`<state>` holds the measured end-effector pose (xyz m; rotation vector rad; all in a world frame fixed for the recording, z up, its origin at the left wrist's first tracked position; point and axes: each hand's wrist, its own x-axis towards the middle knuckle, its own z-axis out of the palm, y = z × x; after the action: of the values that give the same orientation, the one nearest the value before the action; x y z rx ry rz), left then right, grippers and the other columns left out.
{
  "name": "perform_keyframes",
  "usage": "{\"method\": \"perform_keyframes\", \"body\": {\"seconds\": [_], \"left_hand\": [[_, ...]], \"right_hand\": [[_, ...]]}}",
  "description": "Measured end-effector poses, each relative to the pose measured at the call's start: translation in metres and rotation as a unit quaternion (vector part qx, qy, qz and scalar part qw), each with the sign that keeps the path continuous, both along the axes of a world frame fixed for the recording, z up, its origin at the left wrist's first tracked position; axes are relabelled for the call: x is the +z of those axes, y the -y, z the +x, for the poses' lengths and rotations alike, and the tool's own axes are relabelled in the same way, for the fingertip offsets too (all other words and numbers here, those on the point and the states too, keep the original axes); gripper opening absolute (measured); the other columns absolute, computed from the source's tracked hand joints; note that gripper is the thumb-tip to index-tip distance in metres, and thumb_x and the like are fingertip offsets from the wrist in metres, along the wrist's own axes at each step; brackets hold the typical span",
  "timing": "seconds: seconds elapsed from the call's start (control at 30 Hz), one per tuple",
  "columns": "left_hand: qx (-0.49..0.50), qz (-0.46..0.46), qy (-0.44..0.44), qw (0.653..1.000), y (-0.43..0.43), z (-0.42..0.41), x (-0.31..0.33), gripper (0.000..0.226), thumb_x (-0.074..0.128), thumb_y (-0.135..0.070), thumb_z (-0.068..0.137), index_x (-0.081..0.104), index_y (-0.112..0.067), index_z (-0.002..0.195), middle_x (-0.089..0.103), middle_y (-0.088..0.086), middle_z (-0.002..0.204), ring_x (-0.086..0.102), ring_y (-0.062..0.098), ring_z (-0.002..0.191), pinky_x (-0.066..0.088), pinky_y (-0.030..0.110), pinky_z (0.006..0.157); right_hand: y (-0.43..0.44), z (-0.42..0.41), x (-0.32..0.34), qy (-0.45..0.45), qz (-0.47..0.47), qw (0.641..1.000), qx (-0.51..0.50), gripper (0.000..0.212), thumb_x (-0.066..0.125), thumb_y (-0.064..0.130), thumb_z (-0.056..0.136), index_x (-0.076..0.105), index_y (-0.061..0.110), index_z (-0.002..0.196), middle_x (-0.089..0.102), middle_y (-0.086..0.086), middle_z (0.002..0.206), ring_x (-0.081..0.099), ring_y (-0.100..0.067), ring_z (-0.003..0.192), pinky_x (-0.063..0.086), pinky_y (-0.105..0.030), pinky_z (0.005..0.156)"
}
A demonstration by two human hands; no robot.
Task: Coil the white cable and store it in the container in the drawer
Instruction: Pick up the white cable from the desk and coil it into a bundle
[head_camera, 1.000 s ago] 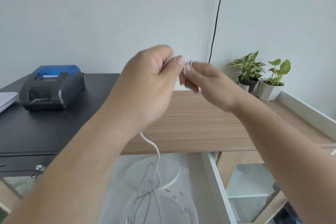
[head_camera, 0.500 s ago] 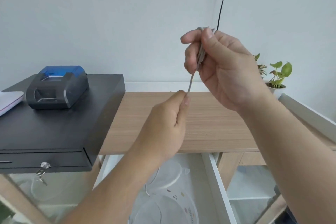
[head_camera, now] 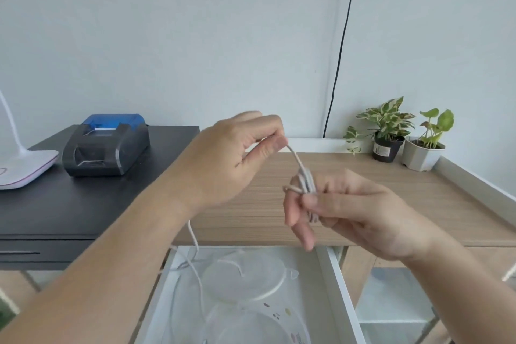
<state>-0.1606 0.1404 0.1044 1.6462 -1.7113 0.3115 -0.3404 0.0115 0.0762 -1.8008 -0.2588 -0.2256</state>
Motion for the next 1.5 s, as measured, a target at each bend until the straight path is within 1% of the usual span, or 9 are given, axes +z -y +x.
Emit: {"method": "perform_keyframes", "body": {"seconds": [0.13, 0.27, 0.43, 0.63, 0.83, 1.13, 1.23, 1.37, 1.5], "left_hand": [[-0.04, -0.014, -0.097, 0.994, 0.008, -0.02, -0.036, 0.035, 0.035, -0.041, 0.108, 0.052, -0.022, 0.083, 0.053, -0.006, 0.064, 0.052, 0.016, 0.059, 0.047, 0.039, 0.061], [-0.021, -0.005, -0.12, 0.992, 0.005, -0.056, -0.053, 0.037, 0.033, -0.042, 0.107, 0.034, -0.03, 0.072, 0.035, -0.003, 0.054, 0.038, 0.025, 0.049, 0.036, 0.043, 0.047], [0.067, -0.042, -0.008, 0.997, -0.017, -0.055, -0.01, 0.039, 0.046, -0.038, 0.102, 0.034, -0.032, 0.065, 0.038, -0.007, 0.049, 0.038, 0.013, 0.045, 0.029, 0.031, 0.045], [0.016, -0.025, 0.071, 0.997, -0.021, -0.028, 0.028, 0.025, 0.049, -0.039, 0.101, 0.052, -0.025, 0.081, 0.05, -0.012, 0.072, 0.055, 0.017, 0.071, 0.045, 0.037, 0.062], [-0.056, 0.055, -0.056, 0.995, -0.002, -0.039, -0.028, 0.03, 0.029, -0.048, 0.108, 0.048, -0.029, 0.093, 0.053, -0.007, 0.068, 0.052, 0.011, 0.059, 0.05, 0.04, 0.061], [-0.021, 0.192, -0.231, 0.954, 0.01, -0.058, -0.058, 0.025, 0.032, -0.038, 0.104, 0.038, -0.037, 0.08, 0.051, -0.014, 0.056, 0.048, 0.009, 0.047, 0.052, 0.047, 0.06], [0.03, 0.271, -0.212, 0.939, 0.005, -0.053, -0.057, 0.024, 0.032, -0.036, 0.105, 0.04, -0.04, 0.082, 0.062, -0.007, 0.075, 0.069, 0.007, 0.066, 0.06, 0.043, 0.074], [0.031, 0.351, -0.153, 0.923, 0.002, -0.055, -0.071, 0.009, 0.037, -0.037, 0.106, 0.034, -0.043, 0.112, 0.065, 0.001, 0.092, 0.057, 0.016, 0.07, 0.046, 0.035, 0.068], [0.005, 0.405, -0.19, 0.894, -0.002, -0.053, -0.078, 0.059, 0.058, -0.072, 0.084, 0.028, -0.054, 0.131, 0.063, -0.02, 0.118, 0.062, 0.01, 0.11, 0.048, 0.035, 0.094]], "right_hand": [[-0.007, 0.0, 0.04, 0.151, 0.138, 0.978, 0.051, 0.028, 0.042, 0.014, 0.101, 0.065, -0.001, 0.104, 0.067, -0.014, 0.075, 0.06, -0.021, 0.071, 0.049, -0.025, 0.075], [0.017, 0.026, 0.063, 0.238, -0.003, 0.956, -0.169, 0.025, 0.039, 0.006, 0.107, 0.061, -0.003, 0.115, 0.073, -0.014, 0.093, 0.066, -0.024, 0.084, 0.053, -0.033, 0.084], [0.032, 0.028, 0.035, 0.117, -0.172, 0.947, -0.244, 0.034, 0.037, 0.016, 0.11, 0.066, 0.001, 0.106, 0.071, -0.01, 0.094, 0.066, -0.023, 0.088, 0.052, -0.033, 0.085], [0.008, -0.008, 0.007, 0.014, -0.04, 0.999, -0.025, 0.031, 0.046, 0.018, 0.097, 0.069, -0.001, 0.09, 0.068, -0.018, 0.07, 0.056, -0.029, 0.07, 0.045, -0.032, 0.075], [-0.007, -0.025, 0.056, 0.186, 0.173, 0.959, 0.127, 0.028, 0.046, 0.017, 0.099, 0.064, -0.004, 0.092, 0.065, -0.015, 0.072, 0.058, -0.025, 0.068, 0.048, -0.031, 0.073], [0.009, 0.008, 0.061, 0.211, 0.086, 0.967, -0.118, 0.034, 0.031, 0.01, 0.107, 0.059, -0.005, 0.119, 0.075, -0.015, 0.104, 0.069, -0.024, 0.094, 0.053, -0.033, 0.09], [0.009, 0.011, 0.062, 0.244, 0.139, 0.95, -0.139, 0.035, 0.03, 0.01, 0.108, 0.059, -0.005, 0.12, 0.074, -0.015, 0.106, 0.068, -0.024, 0.096, 0.053, -0.032, 0.09], [0.008, 0.01, 0.084, 0.288, 0.197, 0.929, -0.124, 0.035, 0.026, 0.013, 0.109, 0.053, -0.005, 0.121, 0.071, -0.012, 0.103, 0.066, -0.022, 0.094, 0.051, -0.031, 0.091], [0.003, 0.011, 0.102, 0.276, 0.192, 0.934, -0.118, 0.037, 0.024, 0.014, 0.11, 0.051, -0.008, 0.123, 0.068, -0.014, 0.107, 0.065, -0.022, 0.094, 0.051, -0.03, 0.09]]}}
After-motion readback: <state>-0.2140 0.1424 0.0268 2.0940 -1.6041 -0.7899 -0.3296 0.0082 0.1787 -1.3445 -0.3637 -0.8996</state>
